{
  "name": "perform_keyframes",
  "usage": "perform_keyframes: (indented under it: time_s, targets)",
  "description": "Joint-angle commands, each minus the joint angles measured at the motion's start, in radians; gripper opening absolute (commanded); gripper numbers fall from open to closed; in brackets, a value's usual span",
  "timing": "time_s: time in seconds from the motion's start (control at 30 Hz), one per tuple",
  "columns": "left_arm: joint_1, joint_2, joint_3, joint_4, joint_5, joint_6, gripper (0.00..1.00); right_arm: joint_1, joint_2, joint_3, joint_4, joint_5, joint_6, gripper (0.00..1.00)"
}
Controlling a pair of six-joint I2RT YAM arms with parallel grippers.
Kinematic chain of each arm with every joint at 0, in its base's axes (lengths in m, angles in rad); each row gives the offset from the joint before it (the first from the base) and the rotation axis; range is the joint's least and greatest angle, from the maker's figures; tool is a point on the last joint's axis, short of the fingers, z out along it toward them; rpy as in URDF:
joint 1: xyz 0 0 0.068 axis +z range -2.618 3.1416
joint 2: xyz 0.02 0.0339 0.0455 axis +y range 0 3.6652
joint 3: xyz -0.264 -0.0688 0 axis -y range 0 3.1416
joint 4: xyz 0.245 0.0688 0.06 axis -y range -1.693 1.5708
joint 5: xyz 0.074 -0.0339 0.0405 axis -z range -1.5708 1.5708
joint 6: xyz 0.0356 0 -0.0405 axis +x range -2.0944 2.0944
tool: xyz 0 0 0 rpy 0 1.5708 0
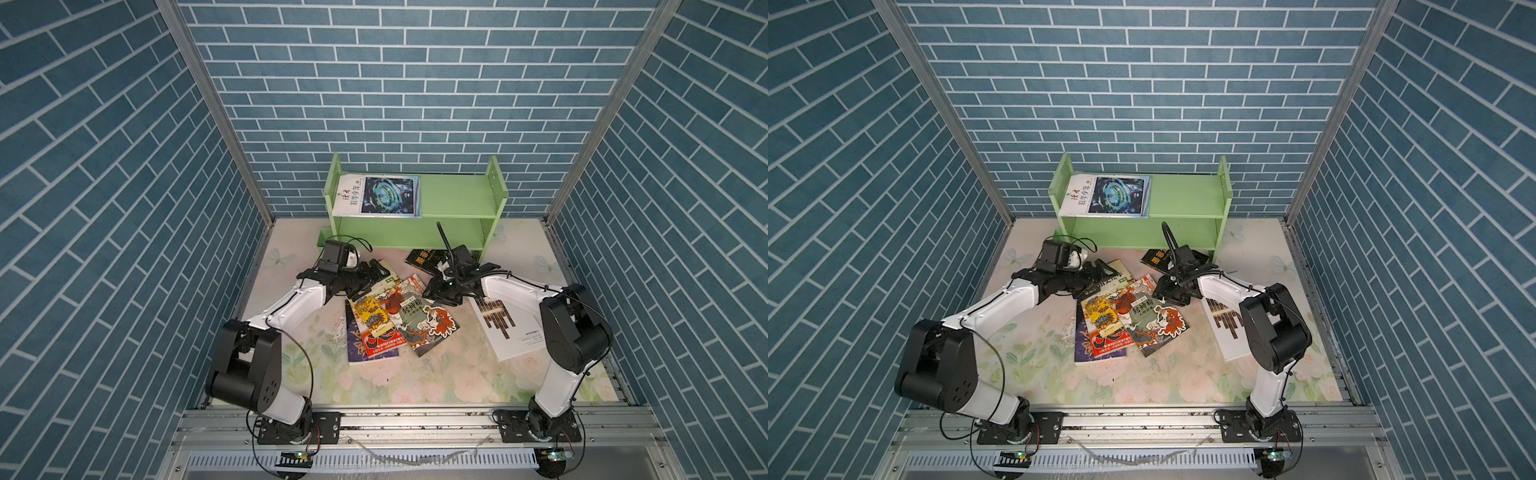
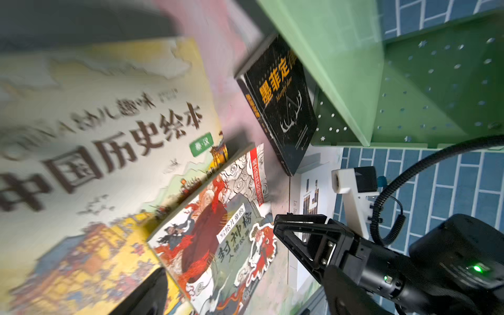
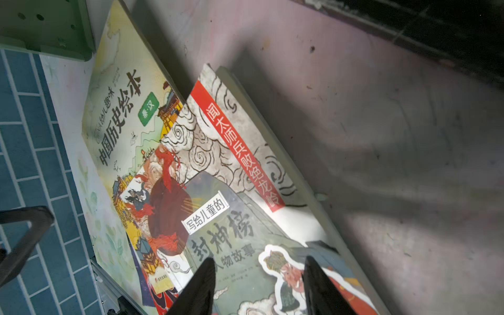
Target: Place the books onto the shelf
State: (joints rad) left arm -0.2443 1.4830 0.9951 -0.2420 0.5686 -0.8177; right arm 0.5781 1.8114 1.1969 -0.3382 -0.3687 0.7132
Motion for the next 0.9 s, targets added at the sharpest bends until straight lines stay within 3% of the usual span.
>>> perform_keyframes:
  time_s: [0.0,0.17,0.53,0.87]
  targets:
    - [0.107,-0.036,-0.067,-0.081,-0.02,0.033,1.0,0.007,0.02,0.05,-0.014,-0.027,-0.051,0.58]
    - [0.227,0.008,-0.106,-0.046,0.065,0.078,1.0,0.015,0.059,0.114,-0.008,-0.048,-0.049,0.63]
    - [0.286,0.223,-0.066,0.117,0.141,0.082,0.83,0.059,0.143,0.222,-0.008,-0.084,-0.028,0.71]
    - [0.287,0.28,-0.059,0.274,0.21,0.054,0.49,0.068,0.246,0.236,0.003,-0.107,0.007,0.72]
